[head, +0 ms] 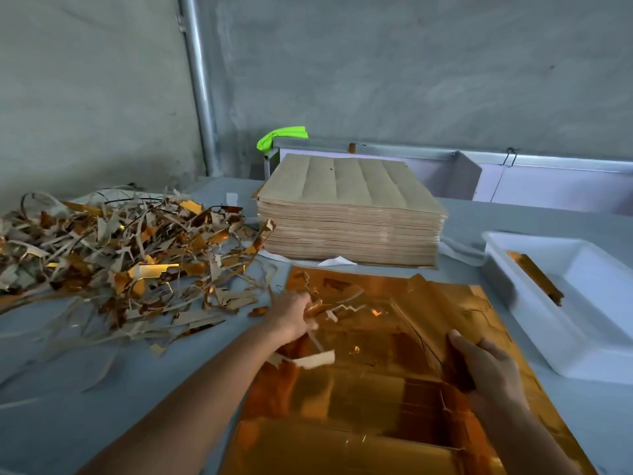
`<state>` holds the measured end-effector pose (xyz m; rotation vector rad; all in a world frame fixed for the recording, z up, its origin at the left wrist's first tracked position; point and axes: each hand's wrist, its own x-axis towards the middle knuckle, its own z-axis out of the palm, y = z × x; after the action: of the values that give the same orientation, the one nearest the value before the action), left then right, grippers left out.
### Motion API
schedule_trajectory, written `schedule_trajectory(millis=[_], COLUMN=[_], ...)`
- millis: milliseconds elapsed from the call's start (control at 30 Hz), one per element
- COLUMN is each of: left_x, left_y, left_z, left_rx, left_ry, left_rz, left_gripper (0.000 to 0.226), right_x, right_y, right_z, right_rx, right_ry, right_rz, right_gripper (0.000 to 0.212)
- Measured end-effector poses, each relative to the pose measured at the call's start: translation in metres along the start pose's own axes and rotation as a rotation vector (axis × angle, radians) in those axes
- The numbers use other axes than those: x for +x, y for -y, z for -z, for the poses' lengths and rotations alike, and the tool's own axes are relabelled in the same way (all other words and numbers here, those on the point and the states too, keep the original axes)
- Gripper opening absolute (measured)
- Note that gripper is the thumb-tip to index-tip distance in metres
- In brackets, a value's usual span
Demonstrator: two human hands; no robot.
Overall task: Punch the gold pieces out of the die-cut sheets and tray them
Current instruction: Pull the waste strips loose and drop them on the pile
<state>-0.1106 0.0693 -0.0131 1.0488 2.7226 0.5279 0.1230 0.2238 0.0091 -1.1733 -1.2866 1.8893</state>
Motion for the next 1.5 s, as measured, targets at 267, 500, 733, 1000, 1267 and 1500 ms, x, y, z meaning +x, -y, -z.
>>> schedule_trajectory(millis=[267, 500, 733, 1000, 1267, 1500], left_x=[0.010, 0.008, 0.019, 0.017, 0.024, 0.027], left_y=[0.019, 0.015, 0.008, 0.020, 0.048, 0.093], left_z=[0.012, 0.000, -0.006, 0.022, 0.043, 0.093], left_rx=[-0.084, -0.033, -0.199, -0.703, -0.682, -0.665], left_ry=[-0.088, -0.089, -0.063, -0.400, -0.548, -0.799], left_rz=[0.118, 0.093, 0.111, 0.219, 0.359, 0.466], left_gripper=[0.011, 0.031, 0.011, 0.017, 0.031, 0.034], right_x=[-0.003, 0.002, 0.002, -0.006, -0.009, -0.002], right_y=[-0.002, -0.006, -0.004, 0.000, -0.001, -0.014], right_z=[0.000, -0.002, 0.002, -0.008, -0.049, -0.086], right_rx=[-0.005, 0.001, -0.004, -0.014, -0.123, -0.153], right_ry=[0.001, -0.020, -0.055, -0.076, 0.063, 0.173], right_rz=[-0.013, -0.076, -0.114, -0.120, -0.072, -0.007], right_gripper=[0.014, 0.016, 0.018, 0.017, 0.017, 0.008])
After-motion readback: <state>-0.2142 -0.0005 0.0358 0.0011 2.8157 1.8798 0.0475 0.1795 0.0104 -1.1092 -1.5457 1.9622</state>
